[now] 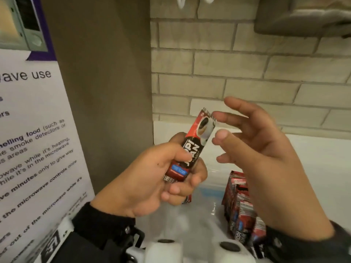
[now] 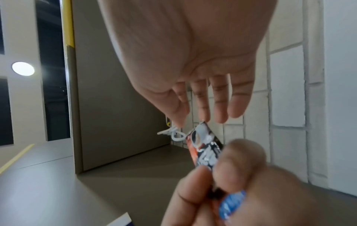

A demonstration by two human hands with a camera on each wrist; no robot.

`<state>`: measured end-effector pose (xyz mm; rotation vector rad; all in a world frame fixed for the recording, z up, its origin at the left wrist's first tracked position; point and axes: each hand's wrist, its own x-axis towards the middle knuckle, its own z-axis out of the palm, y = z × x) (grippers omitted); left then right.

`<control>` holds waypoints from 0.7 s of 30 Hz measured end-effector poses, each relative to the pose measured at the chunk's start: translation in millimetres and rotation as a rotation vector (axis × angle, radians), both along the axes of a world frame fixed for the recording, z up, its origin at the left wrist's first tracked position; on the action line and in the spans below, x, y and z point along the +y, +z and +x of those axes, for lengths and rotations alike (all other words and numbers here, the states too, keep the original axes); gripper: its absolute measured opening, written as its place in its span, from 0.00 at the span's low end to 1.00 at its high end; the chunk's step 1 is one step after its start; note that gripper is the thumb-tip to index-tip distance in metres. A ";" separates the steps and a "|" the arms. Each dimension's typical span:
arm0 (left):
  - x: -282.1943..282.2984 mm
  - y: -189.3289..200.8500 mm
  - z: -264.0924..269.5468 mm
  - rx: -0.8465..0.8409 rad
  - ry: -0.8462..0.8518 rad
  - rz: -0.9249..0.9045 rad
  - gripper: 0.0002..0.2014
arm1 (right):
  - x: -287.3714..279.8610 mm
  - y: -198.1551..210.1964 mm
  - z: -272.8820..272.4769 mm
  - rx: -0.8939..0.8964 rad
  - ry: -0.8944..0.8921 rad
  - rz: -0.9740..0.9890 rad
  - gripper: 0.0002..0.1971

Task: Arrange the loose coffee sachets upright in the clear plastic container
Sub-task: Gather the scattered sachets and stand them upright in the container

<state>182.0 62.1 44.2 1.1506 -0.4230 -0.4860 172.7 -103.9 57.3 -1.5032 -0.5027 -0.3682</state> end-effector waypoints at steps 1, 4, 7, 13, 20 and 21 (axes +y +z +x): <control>-1.2 -0.4 -0.5 -0.015 0.039 0.052 0.13 | -3.6 1.0 0.5 -0.016 -0.013 -0.048 0.19; -3.9 1.9 -1.2 -0.136 0.200 0.156 0.12 | -14.0 0.2 3.4 0.004 -0.081 -0.068 0.13; -4.1 4.1 2.9 -0.226 0.481 0.131 0.15 | -21.5 -1.1 5.2 0.071 -0.104 -0.049 0.09; 8.5 -6.0 14.6 -0.487 0.767 0.259 0.05 | -25.4 -4.7 5.5 0.074 -0.236 -0.314 0.04; 8.8 -30.6 11.3 -0.787 0.613 0.954 0.10 | -45.3 3.9 3.7 0.057 -0.298 -0.201 0.04; 6.5 -31.2 12.7 -0.814 0.593 0.981 0.11 | -46.2 3.9 3.8 0.056 -0.295 -0.207 0.04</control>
